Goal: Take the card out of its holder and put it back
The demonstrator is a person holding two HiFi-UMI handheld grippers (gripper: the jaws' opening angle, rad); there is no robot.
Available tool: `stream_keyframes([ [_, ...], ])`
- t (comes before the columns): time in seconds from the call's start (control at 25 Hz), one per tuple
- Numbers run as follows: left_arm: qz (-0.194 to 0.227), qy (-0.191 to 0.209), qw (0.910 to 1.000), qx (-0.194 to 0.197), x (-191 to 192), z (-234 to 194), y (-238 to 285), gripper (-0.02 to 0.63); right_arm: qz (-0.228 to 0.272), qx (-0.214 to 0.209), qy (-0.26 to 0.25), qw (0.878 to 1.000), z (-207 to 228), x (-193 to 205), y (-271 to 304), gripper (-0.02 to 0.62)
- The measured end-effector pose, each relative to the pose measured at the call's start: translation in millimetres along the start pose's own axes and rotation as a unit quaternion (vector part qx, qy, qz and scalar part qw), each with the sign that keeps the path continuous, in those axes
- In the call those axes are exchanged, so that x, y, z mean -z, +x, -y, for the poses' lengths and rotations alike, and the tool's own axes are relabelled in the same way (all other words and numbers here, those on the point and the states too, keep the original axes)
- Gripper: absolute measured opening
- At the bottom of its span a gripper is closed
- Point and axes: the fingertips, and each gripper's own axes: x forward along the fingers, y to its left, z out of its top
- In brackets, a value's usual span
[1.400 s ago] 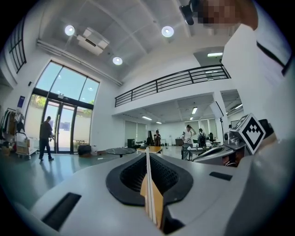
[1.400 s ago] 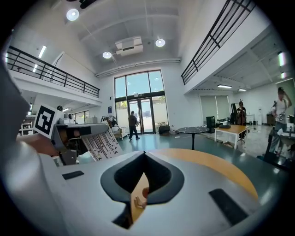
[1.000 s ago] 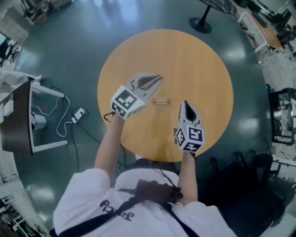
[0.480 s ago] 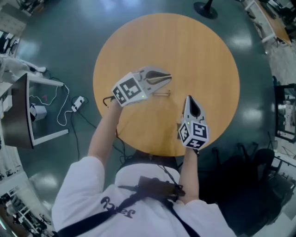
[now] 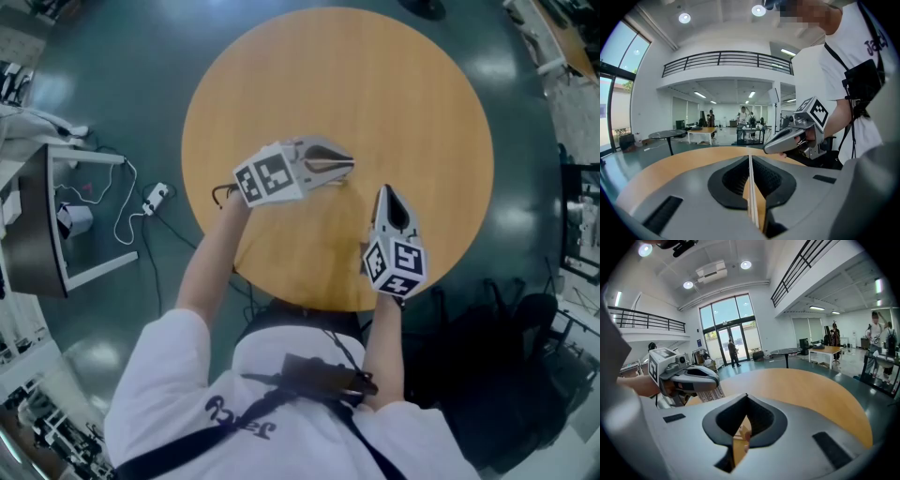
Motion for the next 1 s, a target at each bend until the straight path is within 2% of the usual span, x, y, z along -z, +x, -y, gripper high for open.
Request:
stream_keyframes([
  [0.24, -0.01, -0.016, 0.9997, 0.014, 23.2, 0.0, 9.8, 0.026, -0.014, 0.004, 0.012, 1.0, 4.0, 11.7, 4.5, 0.021],
  [1.0, -0.004, -0.04, 0.999, 0.018, 42.3, 1.4, 15.7, 0.026, -0.024, 0.011, 0.032, 0.999, 5.4, 17.4, 11.2, 0.021],
])
